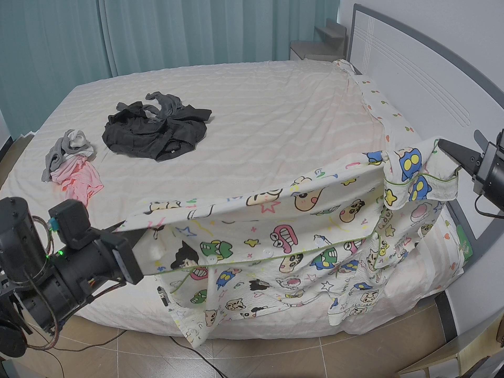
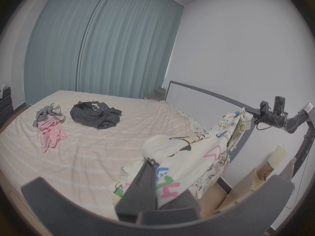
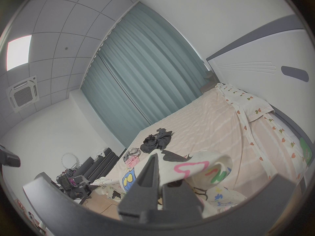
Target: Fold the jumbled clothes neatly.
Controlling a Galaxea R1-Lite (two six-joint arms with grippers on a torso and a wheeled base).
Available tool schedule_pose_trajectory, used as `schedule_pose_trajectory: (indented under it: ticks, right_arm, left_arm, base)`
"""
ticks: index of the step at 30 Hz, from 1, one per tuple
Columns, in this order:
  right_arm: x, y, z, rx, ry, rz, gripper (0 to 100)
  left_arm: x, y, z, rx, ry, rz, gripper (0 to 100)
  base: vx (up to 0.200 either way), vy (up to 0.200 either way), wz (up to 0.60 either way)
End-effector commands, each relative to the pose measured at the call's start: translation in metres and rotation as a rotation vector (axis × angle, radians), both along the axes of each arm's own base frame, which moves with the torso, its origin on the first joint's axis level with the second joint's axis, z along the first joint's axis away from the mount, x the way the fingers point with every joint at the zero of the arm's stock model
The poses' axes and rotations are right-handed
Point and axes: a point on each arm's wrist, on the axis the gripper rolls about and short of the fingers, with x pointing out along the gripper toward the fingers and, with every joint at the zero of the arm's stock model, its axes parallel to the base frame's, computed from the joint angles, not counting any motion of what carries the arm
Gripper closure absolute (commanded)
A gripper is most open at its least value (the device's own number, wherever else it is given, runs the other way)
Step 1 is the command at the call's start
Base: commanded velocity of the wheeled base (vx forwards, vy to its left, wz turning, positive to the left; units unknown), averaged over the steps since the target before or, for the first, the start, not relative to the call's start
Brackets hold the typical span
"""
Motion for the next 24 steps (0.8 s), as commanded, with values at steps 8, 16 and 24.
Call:
schedule_pose_trajectory:
  ticks: [8, 16, 24]
  right_arm:
    - [0.054, -0.013, -0.035, -0.003, 0.087, -0.071, 100]
    - [0.088, -0.02, -0.049, -0.001, 0.089, -0.106, 100]
    - [0.127, -0.022, -0.063, -0.001, 0.103, -0.146, 100]
  left_arm:
    - [0.061, -0.032, -0.019, 0.034, 0.054, 0.029, 100]
    - [0.103, -0.051, -0.038, 0.064, 0.095, 0.061, 100]
    - [0.151, -0.063, -0.063, 0.074, 0.118, 0.102, 100]
  base:
    - [0.2, 0.0, 0.0]
    - [0.2, 0.0, 0.0]
    - [0.2, 0.0, 0.0]
